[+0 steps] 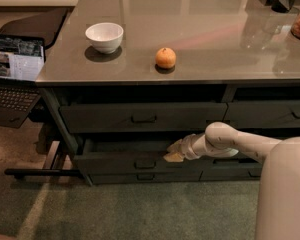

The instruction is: Open middle drawer

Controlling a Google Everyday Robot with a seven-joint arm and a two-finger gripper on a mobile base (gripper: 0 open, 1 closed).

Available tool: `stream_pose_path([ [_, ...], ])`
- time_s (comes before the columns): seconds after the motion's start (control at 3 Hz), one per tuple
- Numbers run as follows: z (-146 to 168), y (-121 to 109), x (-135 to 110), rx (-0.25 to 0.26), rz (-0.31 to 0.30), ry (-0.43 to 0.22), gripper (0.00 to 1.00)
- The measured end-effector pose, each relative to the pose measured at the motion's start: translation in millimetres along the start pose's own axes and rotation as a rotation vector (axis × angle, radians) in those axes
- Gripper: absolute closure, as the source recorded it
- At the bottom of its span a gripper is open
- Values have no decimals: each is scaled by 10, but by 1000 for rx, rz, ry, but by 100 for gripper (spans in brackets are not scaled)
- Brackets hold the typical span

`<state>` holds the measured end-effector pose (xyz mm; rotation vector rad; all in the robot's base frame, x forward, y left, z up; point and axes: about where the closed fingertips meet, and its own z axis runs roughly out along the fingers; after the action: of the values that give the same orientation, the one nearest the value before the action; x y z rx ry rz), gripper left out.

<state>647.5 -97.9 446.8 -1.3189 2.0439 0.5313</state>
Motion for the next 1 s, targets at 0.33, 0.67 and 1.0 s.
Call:
stream_pose_path([
  [0.33, -46, 51, 86, 2, -3, 12, 53],
  [0.67, -136, 164, 205, 5, -3, 23, 35],
  [1.0, -248, 329, 322, -5, -7, 36, 12],
])
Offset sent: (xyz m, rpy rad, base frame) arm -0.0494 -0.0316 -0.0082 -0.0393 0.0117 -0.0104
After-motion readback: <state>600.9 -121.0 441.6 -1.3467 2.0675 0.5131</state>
